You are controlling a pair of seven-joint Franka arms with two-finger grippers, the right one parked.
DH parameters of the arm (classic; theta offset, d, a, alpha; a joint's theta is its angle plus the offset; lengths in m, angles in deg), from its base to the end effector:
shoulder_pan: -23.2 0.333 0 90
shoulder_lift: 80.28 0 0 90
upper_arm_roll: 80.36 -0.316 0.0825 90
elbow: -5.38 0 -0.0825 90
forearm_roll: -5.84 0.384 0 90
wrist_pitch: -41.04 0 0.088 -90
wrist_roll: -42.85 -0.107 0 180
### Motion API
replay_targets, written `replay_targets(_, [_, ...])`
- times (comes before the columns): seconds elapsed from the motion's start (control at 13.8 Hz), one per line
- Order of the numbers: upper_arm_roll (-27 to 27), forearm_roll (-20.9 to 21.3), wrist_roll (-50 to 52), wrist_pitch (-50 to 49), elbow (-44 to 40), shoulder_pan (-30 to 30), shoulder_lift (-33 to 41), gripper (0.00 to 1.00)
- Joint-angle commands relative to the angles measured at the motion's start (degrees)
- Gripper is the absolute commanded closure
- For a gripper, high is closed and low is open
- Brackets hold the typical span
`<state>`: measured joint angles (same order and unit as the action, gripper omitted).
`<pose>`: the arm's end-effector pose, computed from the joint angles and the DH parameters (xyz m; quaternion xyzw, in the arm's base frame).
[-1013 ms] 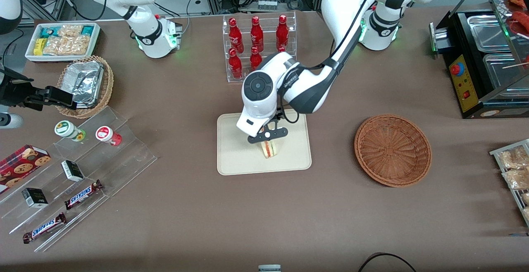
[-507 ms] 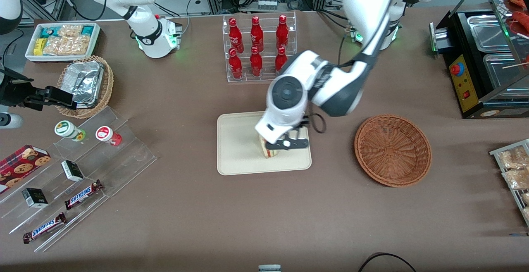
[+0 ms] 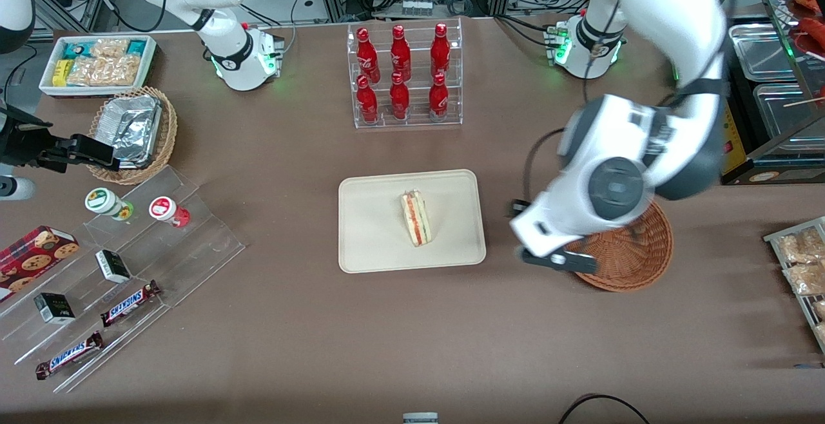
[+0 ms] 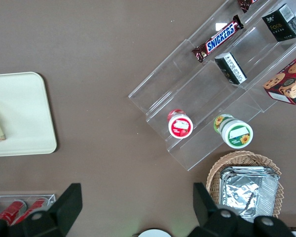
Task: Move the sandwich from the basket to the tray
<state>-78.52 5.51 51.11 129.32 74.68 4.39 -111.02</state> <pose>0.6465 -0.2389 0.4542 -0.9891 0.1057 0.1019 0.0146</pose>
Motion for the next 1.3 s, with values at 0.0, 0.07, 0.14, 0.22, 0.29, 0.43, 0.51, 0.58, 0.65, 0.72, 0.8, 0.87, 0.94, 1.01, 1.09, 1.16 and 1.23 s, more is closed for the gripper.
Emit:
replay_targets(0.0, [0.54, 2.69, -4.39, -0.39, 6.71, 3.15, 6.29, 0.0])
replay_targets(0.07, [0.54, 2.78, -4.66, -1.43, 7.33, 4.73, 7.44, 0.0])
replay_targets(0.14, [0.54, 2.78, -4.66, -1.96, 7.68, 6.05, 8.49, 0.0])
replay_targets(0.22, [0.54, 2.78, -4.83, -2.06, 7.77, 6.85, 9.2, 0.0])
replay_targets(0.29, [0.54, 2.87, -5.53, -2.41, 7.95, 6.94, 9.82, 0.0])
replay_targets(0.43, [0.45, 3.75, -6.06, -2.76, 9.61, 8.25, 11.92, 0.0])
replay_targets(0.51, [0.45, 4.01, -6.5, -2.76, 11.1, 8.61, 13.41, 0.0])
replay_targets(0.58, [0.36, 4.01, -7.2, -2.76, 12.77, 8.88, 15.08, 0.0])
replay_targets(0.65, [0.45, 4.01, -7.82, -2.76, 14.52, 9.75, 16.75, 0.0])
replay_targets(0.72, [0.45, 4.01, -8.35, -2.76, 17.06, 10.02, 18.85, 0.0])
replay_targets(0.8, [0.62, 4.01, -9.31, -2.5, 20.14, 11.33, 21.49, 0.0])
replay_targets(0.87, [1.06, 3.93, -10.45, -2.5, 22.25, 12.64, 23.43, 0.0])
replay_targets(0.94, [1.33, 3.84, -10.81, -2.67, 23.06, 12.83, 24.4, 0.0])
replay_targets(1.01, [1.85, 3.84, -10.9, -3.2, 23.15, 13.53, 25.37, 0.0])
replay_targets(1.09, [3.94, 3.84, -10.9, -4.59, 23.07, 15.62, 26.16, 0.0])
replay_targets(1.16, [5.79, 3.84, -10.9, -5.56, 22.72, 17.21, 26.43, 0.0])
replay_targets(1.23, [5.9, 3.93, -10.9, -6.27, 22.54, 17.31, 26.52, 0.0])
